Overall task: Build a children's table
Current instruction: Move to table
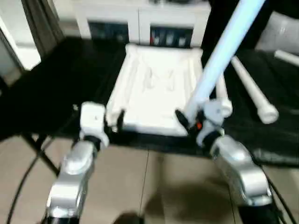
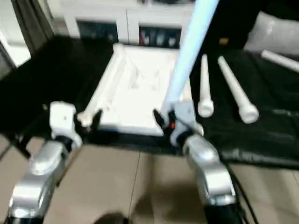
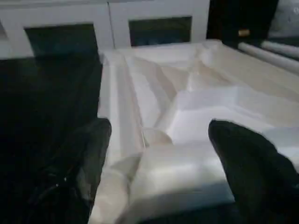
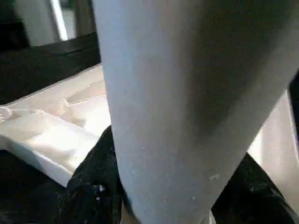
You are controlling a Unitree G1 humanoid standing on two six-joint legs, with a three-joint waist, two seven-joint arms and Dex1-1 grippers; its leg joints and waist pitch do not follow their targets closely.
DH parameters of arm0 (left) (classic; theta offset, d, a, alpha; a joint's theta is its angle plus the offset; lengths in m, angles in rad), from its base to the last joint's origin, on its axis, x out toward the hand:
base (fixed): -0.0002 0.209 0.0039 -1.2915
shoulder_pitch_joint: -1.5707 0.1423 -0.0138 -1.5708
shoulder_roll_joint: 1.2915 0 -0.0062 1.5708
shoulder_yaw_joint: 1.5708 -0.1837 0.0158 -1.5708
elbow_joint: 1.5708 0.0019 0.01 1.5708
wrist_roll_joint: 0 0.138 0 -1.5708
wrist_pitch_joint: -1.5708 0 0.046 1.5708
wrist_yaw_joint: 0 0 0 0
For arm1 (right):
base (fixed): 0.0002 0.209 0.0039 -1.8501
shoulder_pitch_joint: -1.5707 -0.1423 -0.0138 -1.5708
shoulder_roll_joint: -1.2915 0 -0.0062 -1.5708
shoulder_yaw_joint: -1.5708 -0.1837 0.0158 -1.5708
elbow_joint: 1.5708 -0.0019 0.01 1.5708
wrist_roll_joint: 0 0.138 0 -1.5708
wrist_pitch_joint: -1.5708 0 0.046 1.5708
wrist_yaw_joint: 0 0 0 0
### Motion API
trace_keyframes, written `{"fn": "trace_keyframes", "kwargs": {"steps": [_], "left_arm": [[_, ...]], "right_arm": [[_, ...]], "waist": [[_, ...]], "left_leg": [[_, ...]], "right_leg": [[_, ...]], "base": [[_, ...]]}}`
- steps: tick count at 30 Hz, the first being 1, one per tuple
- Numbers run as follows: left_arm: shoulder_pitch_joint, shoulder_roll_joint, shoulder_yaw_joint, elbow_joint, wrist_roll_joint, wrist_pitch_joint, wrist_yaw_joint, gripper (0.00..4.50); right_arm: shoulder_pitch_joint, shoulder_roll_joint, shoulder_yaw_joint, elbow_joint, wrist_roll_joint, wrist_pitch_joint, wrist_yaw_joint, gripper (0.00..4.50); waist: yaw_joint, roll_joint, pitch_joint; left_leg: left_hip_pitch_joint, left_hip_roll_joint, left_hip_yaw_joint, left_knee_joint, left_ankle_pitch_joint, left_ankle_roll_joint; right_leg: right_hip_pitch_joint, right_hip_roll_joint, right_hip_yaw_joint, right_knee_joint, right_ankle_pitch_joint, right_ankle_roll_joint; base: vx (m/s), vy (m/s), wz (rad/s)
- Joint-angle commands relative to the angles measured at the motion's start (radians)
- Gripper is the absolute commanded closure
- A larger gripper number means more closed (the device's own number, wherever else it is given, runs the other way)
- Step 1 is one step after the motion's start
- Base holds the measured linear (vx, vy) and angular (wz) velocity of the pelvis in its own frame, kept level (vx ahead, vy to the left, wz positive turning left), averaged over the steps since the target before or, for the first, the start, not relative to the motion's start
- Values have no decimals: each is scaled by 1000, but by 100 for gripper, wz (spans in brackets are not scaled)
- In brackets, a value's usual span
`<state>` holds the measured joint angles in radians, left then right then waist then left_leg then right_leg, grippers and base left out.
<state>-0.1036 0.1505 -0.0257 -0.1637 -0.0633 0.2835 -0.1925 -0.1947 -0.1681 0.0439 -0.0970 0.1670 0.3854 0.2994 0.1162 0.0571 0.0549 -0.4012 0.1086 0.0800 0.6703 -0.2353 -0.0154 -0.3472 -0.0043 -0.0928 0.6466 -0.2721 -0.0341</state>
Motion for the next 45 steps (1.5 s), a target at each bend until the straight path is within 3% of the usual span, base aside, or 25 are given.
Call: {"fn": "trace_keyframes", "kwargs": {"steps": [1,4,5,8,10,11,13,15,17,19,20,22,24,25,26,27,28,29,31,34,36,37,38,40,45], "left_arm": [[-1,9,-4,-3,11,-11,-3,64],[2,7,-5,-1,10,-12,0,64],[5,4,-5,-4,9,-13,-1,64],[7,4,-7,-4,9,-13,-3,64],[11,2,-11,-6,7,-15,-5,64],[15,2,-15,-7,6,-16,-7,64],[15,2,-15,-7,6,-16,-7,64],[20,2,-23,-9,7,-19,-13,64],[22,2,-27,-10,7,-19,-15,64],[23,3,-29,-10,7,-19,-16,64],[24,4,-32,-11,8,-19,-17,64],[26,5,-36,-11,8,-19,-19,64],[26,6,-39,-10,8,-19,-22,64],[26,6,-41,-9,9,-19,-24,64],[25,7,-44,-8,10,-19,-26,64],[25,7,-45,-8,11,-19,-27,64],[24,7,-48,-7,13,-19,-29,64],[24,8,-51,-6,13,-19,-29,64],[24,9,-54,-6,12,-19,-29,64],[23,10,-56,-6,10,-17,-30,64],[21,11,-58,-4,10,-17,-32,64],[21,11,-58,-4,10,-17,-32,64],[20,8,-59,-2,12,-16,-33,64],[19,8,-60,-2,12,-16,-32,64],[13,8,-65,2,5,-14,-33,64]], "right_arm": [[-11,1,0,-11,7,3,1,260],[-10,-4,-2,-12,5,1,7,260],[-9,-8,-1,-12,6,0,9,260],[-9,-9,-1,-12,6,0,11,260],[-9,-10,-2,-12,4,0,14,260],[-9,-10,-2,-13,3,0,15,260],[-9,-10,-2,-13,3,0,15,260],[-7,-13,0,-14,3,-1,17,260],[-5,-18,3,-15,2,-3,19,260],[-3,-19,3,-16,1,-3,20,260],[-1,-20,3,-18,0,-3,21,260],[1,-20,3,-20,-2,-3,22,260],[3,-20,3,-21,-3,-3,22,260],[3,-20,4,-21,-4,-3,21,260],[4,-21,5,-22,-5,-2,20,260],[5,-21,5,-23,-5,-2,19,260],[6,-22,6,-25,-5,-2,18,260],[10,-21,7,-28,-5,-3,15,260],[12,-21,7,-30,-6,-2,14,260],[15,-18,6,-37,-6,1,13,260],[15,-18,5,-38,-6,2,12,260],[15,-18,5,-38,-6,2,12,260],[15,-20,4,-38,-4,1,9,260],[15,-20,3,-39,-4,1,9,260],[13,-17,-3,-40,-5,4,7,260]], "waist": [[-29,18,-59],[-28,-5,-39],[-19,-23,-30],[-27,-31,-15],[-58,-3,-14],[-72,16,-22],[-87,17,-21],[-86,-16,-8],[-51,-46,-19],[-34,-39,-32],[-40,-10,-45],[-94,15,-71],[-102,2,-77],[-101,-3,-74],[-92,-39,-71],[-84,-62,-68],[-47,-73,-66],[-24,-68,-76],[-22,-58,-67],[-63,12,-67],[-92,18,-80],[-93,13,-79],[-77,-18,-84],[-49,-31,-108],[-41,-23,-80]], "left_leg": [[48,209,-119,-159,-264,45],[20,135,-62,-145,-432,-16],[36,111,-30,-113,-408,-35],[66,101,-9,-103,-417,-31],[88,122,-28,-147,-693,-76],[77,148,-52,-207,-840,-90],[101,153,-62,-247,-919,-94],[94,117,-21,-205,-836,-97],[37,82,15,-62,-270,36],[5,89,13,-59,-111,65],[38,117,9,-139,-115,69],[165,185,-76,-158,-87,159],[218,213,-107,-128,139,375],[207,208,-98,-123,197,420],[136,103,-15,-91,155,404],[94,48,27,-82,56,357],[10,3,41,-3,-52,264],[-34,34,16,30,-26,169],[-45,41,8,12,23,100],[71,116,-15,-124,-15,148],[145,149,-67,-113,79,310],[144,150,-72,-102,162,363],[82,102,-33,-49,411,401],[5,45,-1,-32,566,283],[16,83,3,-73,185,65]], "right_leg": [[5,-130,68,-5,-14,-83],[15,-196,93,-79,-100,-126],[22,-236,110,-135,-455,-103],[8,-221,82,-187,-843,2],[27,-158,12,-176,-721,35],[66,-123,8,-93,-470,15],[48,-109,10,-32,-163,-21],[41,-164,46,-125,-351,-44],[100,-281,123,-217,-832,-32],[121,-269,116,-202,-716,-45],[89,-154,49,-152,-421,-69],[-6,-96,16,-32,-86,-85],[-96,-106,42,36,-31,21],[-110,-112,52,46,-16,47],[-72,-134,87,-36,118,30],[-23,-145,108,-68,139,16],[82,-248,199,-121,101,-131],[131,-275,209,-116,112,-239],[128,-235,170,-108,143,-295],[37,-71,44,-58,-53,-190],[-27,-76,30,-8,16,-162],[-39,-85,35,-4,55,-146],[-13,-136,76,-25,276,-136],[59,-131,100,12,708,-120],[31,-130,87,-24,442,-153]], "base": [[-150,45,-1],[-99,33,-3],[-68,16,0],[-53,2,-6],[0,0,0],[0,0,0],[8,28,-5],[27,2,1],[95,-15,-4],[123,-3,-10],[119,5,-8],[132,9,4],[180,2,5],[221,-28,11],[130,-32,13],[124,-68,10],[123,-88,6],[123,-88,6],[100,-54,-7],[105,5,-2],[111,50,5],[71,40,6],[71,40,6],[28,12,1],[-36,-7,0]]}}
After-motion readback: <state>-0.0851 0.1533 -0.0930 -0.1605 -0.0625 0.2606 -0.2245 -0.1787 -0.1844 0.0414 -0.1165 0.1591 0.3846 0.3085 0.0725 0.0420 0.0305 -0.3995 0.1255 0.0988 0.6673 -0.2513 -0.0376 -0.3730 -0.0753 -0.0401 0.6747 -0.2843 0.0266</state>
